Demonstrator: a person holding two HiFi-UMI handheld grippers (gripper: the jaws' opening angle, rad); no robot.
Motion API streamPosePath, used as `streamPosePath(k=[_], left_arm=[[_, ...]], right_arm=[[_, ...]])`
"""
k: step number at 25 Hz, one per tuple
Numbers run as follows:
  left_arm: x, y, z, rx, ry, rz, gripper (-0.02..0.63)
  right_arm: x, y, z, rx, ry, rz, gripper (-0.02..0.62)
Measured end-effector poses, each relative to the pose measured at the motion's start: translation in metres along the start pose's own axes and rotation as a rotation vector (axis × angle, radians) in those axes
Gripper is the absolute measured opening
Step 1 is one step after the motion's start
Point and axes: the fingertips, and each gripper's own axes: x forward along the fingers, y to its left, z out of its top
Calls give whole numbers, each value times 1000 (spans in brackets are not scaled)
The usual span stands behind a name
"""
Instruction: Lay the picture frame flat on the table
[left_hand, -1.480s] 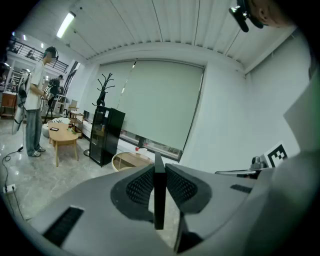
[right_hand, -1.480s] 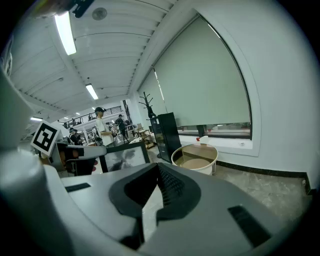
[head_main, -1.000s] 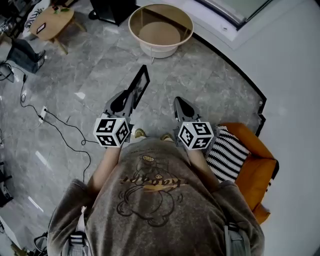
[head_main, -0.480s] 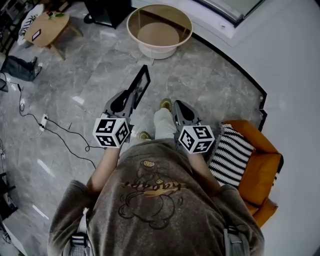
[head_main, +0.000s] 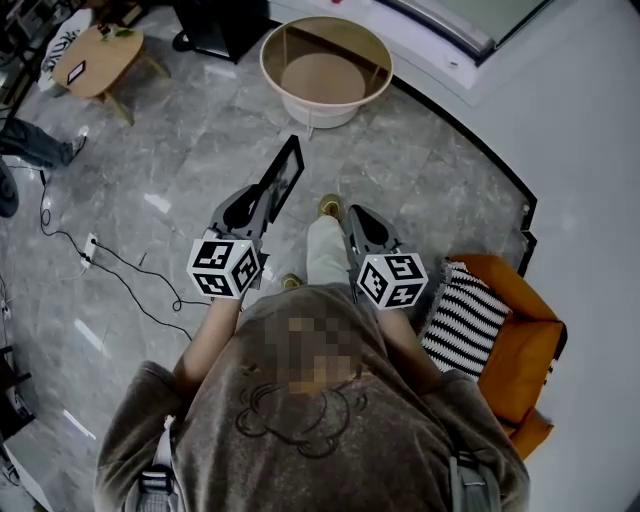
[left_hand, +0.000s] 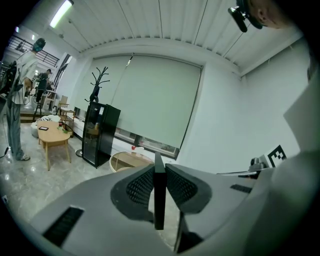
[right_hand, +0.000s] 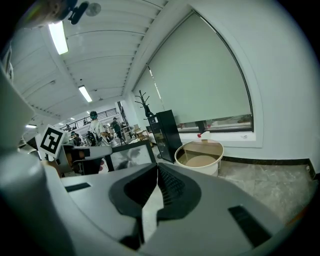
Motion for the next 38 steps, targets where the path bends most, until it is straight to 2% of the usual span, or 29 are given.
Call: streamPosePath(k=[20,27,38], left_arm=[[101,40,26,-27,17,-4,81],[147,55,46,-42,40,12,81],[230,56,83,-51,49,35,81]], right_arm=[[94,-51,43,16,18,7,20],[132,-73,73,25,38,23,20],[184,-131,128,28,46,60,20]])
